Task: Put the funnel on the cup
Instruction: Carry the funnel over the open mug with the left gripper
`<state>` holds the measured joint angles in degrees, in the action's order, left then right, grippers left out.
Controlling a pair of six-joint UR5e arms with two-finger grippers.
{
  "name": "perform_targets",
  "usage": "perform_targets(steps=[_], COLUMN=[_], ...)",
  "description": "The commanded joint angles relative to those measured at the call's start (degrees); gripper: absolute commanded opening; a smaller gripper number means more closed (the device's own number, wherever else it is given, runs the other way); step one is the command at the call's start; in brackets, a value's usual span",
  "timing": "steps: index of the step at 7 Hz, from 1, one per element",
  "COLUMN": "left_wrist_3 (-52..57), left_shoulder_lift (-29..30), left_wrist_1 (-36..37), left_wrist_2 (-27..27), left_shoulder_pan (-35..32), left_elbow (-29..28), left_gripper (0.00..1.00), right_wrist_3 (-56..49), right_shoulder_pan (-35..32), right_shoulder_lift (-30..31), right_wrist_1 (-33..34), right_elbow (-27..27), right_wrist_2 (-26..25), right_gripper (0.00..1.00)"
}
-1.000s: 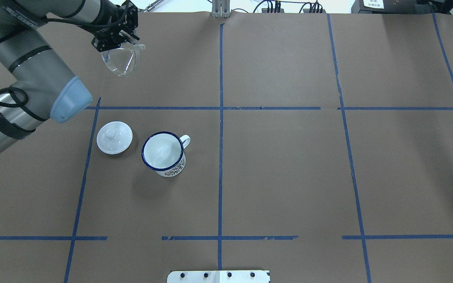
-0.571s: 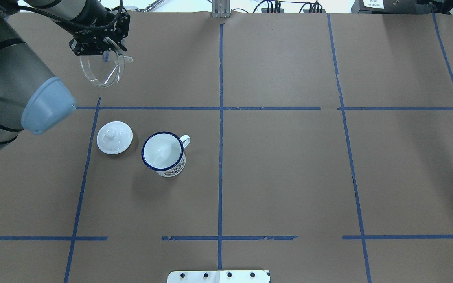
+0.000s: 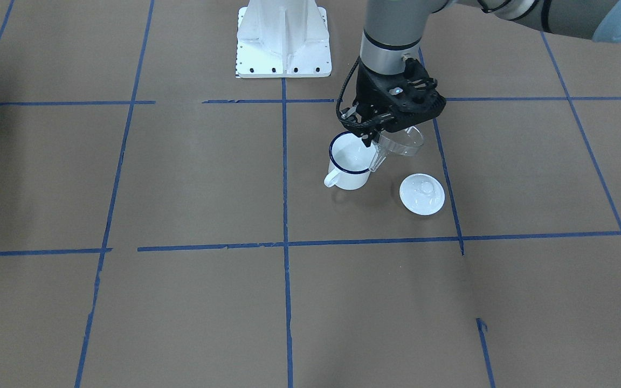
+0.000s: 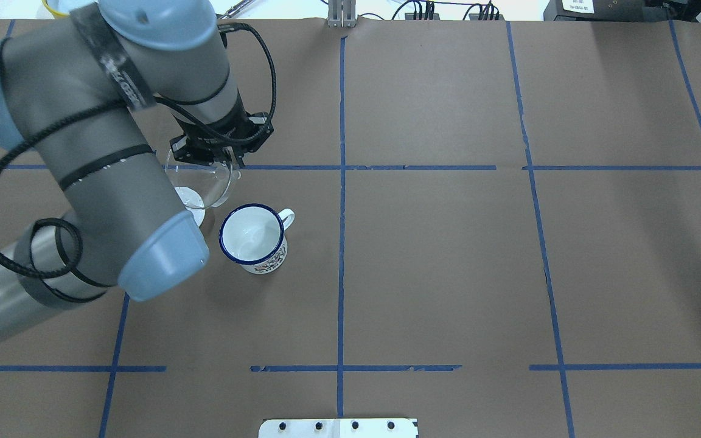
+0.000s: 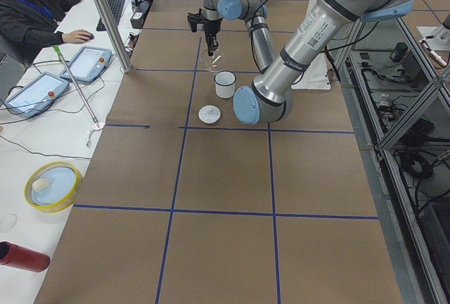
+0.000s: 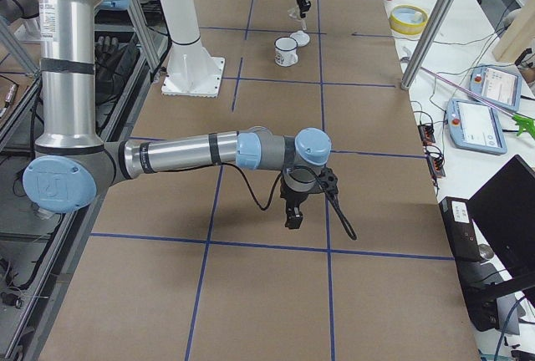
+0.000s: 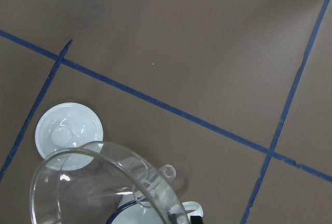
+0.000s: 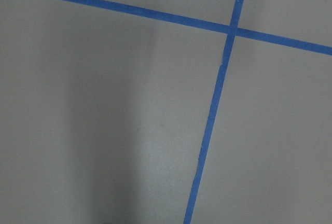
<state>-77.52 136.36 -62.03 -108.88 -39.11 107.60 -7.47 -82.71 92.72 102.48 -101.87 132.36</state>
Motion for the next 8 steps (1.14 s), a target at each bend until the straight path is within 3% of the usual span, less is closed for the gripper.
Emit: perform_targets(steps=[1, 8], left_wrist_3=[2.89, 8.61], left_shoulder_lift=[4.16, 4.44], left_wrist_1=[6.38, 5.70], left_wrist_2=[7.43, 10.53], left_shoulder_pan=[6.58, 10.28], left_elbow=[-4.39, -9.33], left_gripper=[0.00, 0.00], right_wrist_3=[0.00, 0.00], right_shoulder_pan=[0.00, 0.00], right_shoulder_lift=[0.00, 0.00], right_wrist_1=[0.00, 0.00], right_elbow=[0.00, 0.00], right_wrist_2=[0.00, 0.00], right_gripper=[1.00, 1.00])
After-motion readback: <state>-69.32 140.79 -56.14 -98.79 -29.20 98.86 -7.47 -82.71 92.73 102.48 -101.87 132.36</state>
